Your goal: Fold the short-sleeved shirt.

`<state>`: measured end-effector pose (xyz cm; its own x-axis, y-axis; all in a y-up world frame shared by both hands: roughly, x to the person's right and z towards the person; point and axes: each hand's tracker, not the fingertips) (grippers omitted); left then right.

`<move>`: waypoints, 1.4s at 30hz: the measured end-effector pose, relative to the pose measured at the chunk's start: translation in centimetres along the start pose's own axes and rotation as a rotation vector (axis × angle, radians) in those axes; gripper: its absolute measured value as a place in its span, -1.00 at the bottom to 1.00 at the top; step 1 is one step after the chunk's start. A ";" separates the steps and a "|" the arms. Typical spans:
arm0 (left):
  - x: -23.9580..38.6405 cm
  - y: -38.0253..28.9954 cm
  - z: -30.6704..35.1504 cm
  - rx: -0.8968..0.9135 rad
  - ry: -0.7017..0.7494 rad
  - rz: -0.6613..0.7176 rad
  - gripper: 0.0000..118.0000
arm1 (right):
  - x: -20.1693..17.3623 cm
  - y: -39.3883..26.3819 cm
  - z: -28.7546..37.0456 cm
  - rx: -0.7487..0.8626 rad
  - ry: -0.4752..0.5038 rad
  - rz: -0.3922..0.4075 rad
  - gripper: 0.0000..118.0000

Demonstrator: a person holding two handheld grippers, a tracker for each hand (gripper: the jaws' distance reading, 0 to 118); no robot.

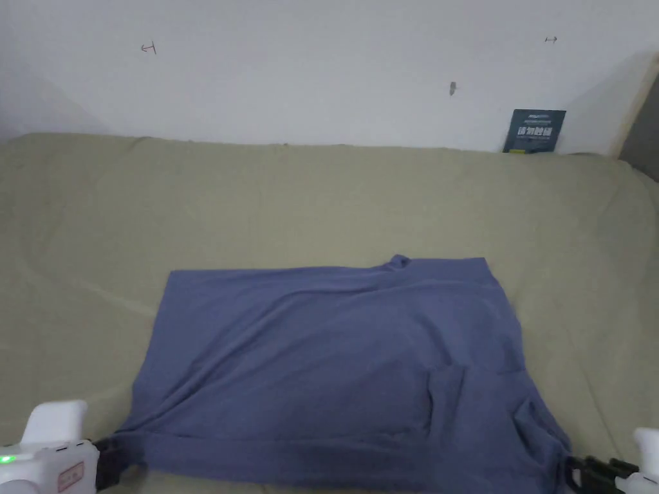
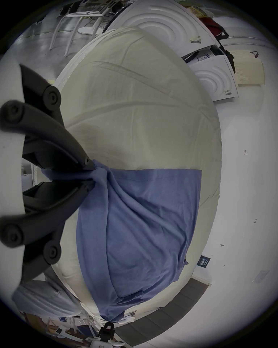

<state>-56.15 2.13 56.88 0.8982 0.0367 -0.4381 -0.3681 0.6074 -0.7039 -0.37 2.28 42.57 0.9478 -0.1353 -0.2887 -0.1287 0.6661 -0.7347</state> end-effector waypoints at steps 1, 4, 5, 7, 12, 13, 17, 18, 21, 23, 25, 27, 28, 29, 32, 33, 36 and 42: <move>0.3 -0.1 0.2 0.000 0.000 0.000 -0.87 | 0.1 0.0 -0.2 0.003 0.017 0.005 0.53; -0.8 0.4 -0.3 -0.019 -0.015 0.020 -0.87 | 0.4 0.7 -1.6 -0.047 0.063 0.025 0.99; -0.8 0.4 -0.2 -0.018 -0.017 0.027 -0.87 | 0.7 0.9 -2.5 -0.080 0.075 0.010 0.99; -1.0 0.4 -0.4 -0.023 -0.018 0.036 -0.87 | 1.5 1.4 -4.1 -0.074 0.067 0.009 0.95; -1.4 0.4 -0.9 -0.038 -0.014 0.042 -0.87 | 2.2 0.3 -5.0 -0.093 0.066 -0.099 -0.89; -1.4 0.4 -1.0 -0.040 -0.015 0.045 -0.87 | 2.7 0.2 -5.1 -0.087 0.066 -0.124 -0.90; -1.3 0.2 -1.0 -0.047 -0.010 0.025 -0.87 | 3.0 -0.7 -4.4 -0.080 0.082 -0.122 -0.91; -1.2 0.0 -1.0 -0.045 -0.010 0.025 -0.87 | 2.9 -0.8 -4.3 -0.081 0.074 -0.111 -0.91; -1.5 0.3 -0.8 -0.039 -0.016 0.031 -0.87 | 2.4 -1.0 -3.6 -0.065 0.068 -0.104 -0.91; -1.6 0.3 -0.6 -0.036 -0.018 0.030 -0.87 | 2.3 -0.8 -3.3 -0.059 0.071 -0.112 -0.91; -1.7 0.7 -0.3 -0.029 -0.023 0.028 -0.87 | 2.2 -0.3 -2.7 -0.046 0.074 -0.109 -0.91; -1.7 1.0 -0.1 -0.019 -0.025 0.019 -0.87 | 1.8 0.3 -2.2 -0.031 0.071 -0.092 -0.91; -1.8 1.3 0.0 -0.015 -0.028 0.019 -0.87 | 1.7 0.6 -1.9 -0.028 0.075 -0.089 -0.91; -1.9 1.7 0.1 -0.004 -0.029 0.019 -0.87 | 1.6 1.2 -1.7 -0.024 0.075 -0.082 -0.91; -1.6 3.1 0.4 0.017 -0.032 -0.006 -0.87 | 1.3 3.0 -1.2 0.003 0.076 -0.070 -0.91; -1.6 3.8 0.4 0.023 -0.032 -0.015 -0.87 | 1.2 3.7 -1.2 0.010 0.076 -0.063 -0.91; -1.4 5.7 0.2 0.048 -0.034 -0.032 -0.87 | 0.0 6.0 -1.0 0.038 0.064 -0.029 -0.91; -0.5 10.4 -1.5 0.076 -0.046 -0.038 -0.87 | -1.0 11.2 -3.0 0.057 0.042 0.017 -0.91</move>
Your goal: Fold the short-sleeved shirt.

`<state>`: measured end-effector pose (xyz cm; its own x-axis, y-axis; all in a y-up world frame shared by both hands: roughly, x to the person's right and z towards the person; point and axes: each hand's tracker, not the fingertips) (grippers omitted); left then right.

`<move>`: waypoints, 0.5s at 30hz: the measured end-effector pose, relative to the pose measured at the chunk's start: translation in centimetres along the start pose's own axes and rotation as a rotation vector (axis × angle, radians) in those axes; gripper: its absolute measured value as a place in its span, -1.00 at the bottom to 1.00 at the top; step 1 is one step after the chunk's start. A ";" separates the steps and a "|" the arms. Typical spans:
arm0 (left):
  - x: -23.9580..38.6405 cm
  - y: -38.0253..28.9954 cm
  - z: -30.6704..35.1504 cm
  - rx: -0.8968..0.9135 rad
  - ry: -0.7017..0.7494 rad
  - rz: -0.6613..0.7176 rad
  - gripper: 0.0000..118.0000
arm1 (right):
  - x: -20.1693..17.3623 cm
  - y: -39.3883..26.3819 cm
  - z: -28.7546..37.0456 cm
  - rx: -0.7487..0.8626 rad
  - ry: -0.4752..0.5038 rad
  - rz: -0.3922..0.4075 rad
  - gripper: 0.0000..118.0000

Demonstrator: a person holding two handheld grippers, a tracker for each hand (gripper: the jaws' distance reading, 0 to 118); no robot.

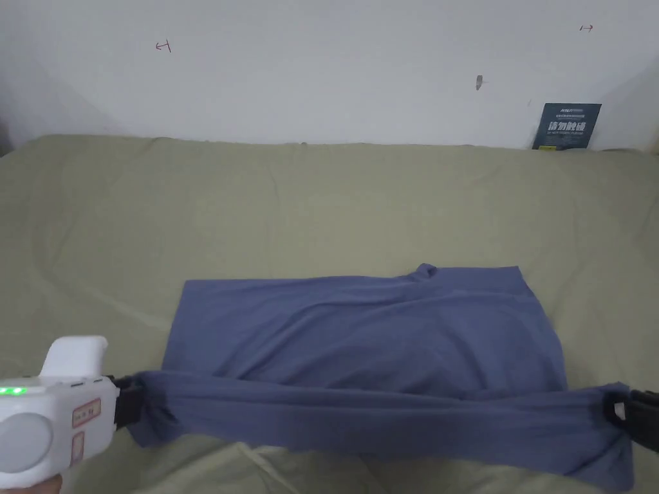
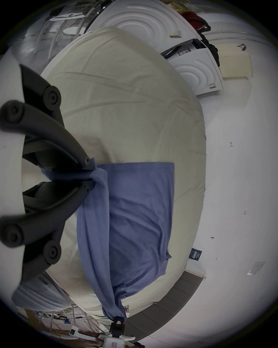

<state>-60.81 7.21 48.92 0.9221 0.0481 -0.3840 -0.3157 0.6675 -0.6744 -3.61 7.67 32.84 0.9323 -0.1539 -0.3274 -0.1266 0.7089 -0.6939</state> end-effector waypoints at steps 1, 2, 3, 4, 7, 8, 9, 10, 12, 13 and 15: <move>0.1 0.6 -0.5 0.001 0.000 -0.002 -0.87 | -0.1 0.7 -0.6 -0.001 0.000 0.003 -0.91; 0.2 1.4 -1.2 -0.001 -0.001 -0.005 -0.87 | 0.1 1.6 -1.3 -0.004 -0.003 0.007 -0.91; 0.4 2.1 -1.9 -0.006 -0.002 -0.006 -0.87 | 0.0 2.3 -2.1 -0.005 -0.009 0.012 -0.91; 0.6 2.6 -2.6 -0.013 -0.003 -0.001 -0.87 | 0.0 3.0 -2.9 -0.013 -0.011 0.019 -0.91; 0.8 4.0 -4.7 -0.025 0.004 -0.003 -0.87 | 0.0 5.0 -5.4 -0.033 -0.023 0.037 -0.91; 1.0 4.4 -5.6 -0.032 0.007 -0.005 -0.87 | 0.0 5.6 -6.4 -0.039 -0.030 0.044 -0.91; 1.1 4.8 -6.3 -0.038 0.008 -0.004 -0.87 | 0.0 6.1 -7.4 -0.051 -0.034 0.049 -0.91; 1.2 5.2 -7.3 -0.046 0.011 -0.004 -0.87 | 0.1 6.6 -8.5 -0.060 -0.038 0.053 -0.91; 1.6 5.6 -8.8 -0.061 0.018 -0.007 -0.87 | 0.1 7.4 -10.4 -0.091 -0.051 0.062 -0.91; 1.8 5.7 -9.5 -0.068 0.020 -0.008 -0.87 | 0.1 7.5 -11.3 -0.099 -0.059 0.064 -0.91; 2.0 5.9 -11.1 -0.095 0.027 -0.007 -0.87 | 0.5 7.7 -13.3 -0.134 -0.063 0.064 -0.90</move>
<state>-63.36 2.94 37.19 0.9182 0.0230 -0.3954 -0.3307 0.5940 -0.7334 -8.63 3.88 18.79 0.9398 -0.0644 -0.3355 -0.2268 0.6169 -0.7537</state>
